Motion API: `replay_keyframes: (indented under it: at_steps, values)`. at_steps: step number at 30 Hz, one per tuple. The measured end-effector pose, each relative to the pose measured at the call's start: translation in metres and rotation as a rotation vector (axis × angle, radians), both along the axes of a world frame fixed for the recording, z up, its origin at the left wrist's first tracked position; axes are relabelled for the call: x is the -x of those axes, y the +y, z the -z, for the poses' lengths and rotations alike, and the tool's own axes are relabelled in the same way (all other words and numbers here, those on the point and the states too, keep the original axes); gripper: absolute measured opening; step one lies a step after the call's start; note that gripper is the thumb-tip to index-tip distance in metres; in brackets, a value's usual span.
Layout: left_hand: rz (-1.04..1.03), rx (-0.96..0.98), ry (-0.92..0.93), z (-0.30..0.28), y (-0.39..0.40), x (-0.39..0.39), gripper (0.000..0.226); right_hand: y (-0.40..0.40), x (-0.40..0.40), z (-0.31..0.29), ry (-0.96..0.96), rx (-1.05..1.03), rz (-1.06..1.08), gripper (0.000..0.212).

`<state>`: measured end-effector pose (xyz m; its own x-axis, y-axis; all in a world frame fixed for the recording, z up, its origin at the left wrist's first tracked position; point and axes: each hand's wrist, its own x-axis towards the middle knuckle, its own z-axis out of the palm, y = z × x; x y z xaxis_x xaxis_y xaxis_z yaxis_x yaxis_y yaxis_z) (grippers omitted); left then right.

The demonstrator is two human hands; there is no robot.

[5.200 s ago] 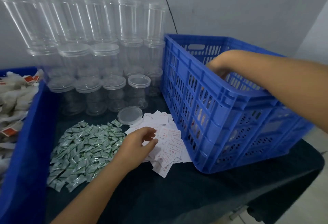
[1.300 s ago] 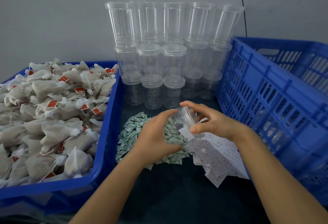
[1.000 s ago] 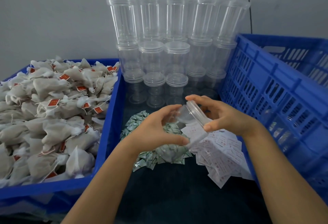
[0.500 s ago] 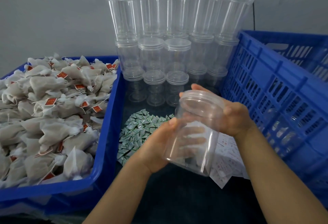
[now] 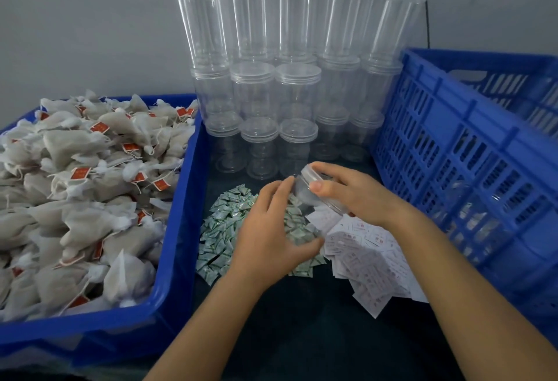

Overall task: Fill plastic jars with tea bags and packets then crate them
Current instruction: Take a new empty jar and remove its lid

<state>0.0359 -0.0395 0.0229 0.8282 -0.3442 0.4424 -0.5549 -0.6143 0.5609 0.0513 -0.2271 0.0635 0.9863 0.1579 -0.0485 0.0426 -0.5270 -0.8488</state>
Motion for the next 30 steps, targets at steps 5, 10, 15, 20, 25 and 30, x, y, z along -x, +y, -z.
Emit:
replay_keyframes:
  at_steps: [5,10,15,20,25,30]
  values:
    - [0.242,0.367,0.461,-0.001,0.008,-0.002,0.078,-0.011,0.001,-0.002,-0.005,-0.039,-0.096,0.088]
    - [0.499,0.655,0.806,0.004,0.013,-0.003,0.075,-0.013,-0.001,0.003,0.001,-0.29,-0.279,0.07]
    - [0.562,0.868,1.015,0.021,0.017,0.003,0.106,-0.044,-0.013,-0.009,-0.239,-0.932,-0.113,0.08]
    - [0.282,0.952,0.751,0.027,0.013,0.002,0.077,-0.042,-0.04,0.03,-0.156,-0.763,0.376,0.053]
    - [0.085,0.835,0.521,0.026,0.013,-0.003,0.084,-0.029,-0.058,0.074,-0.208,-0.495,0.492,0.063]
    - [-0.042,0.814,0.442,0.025,0.014,-0.007,0.086,-0.018,-0.083,0.091,-0.184,-0.161,0.606,0.056]
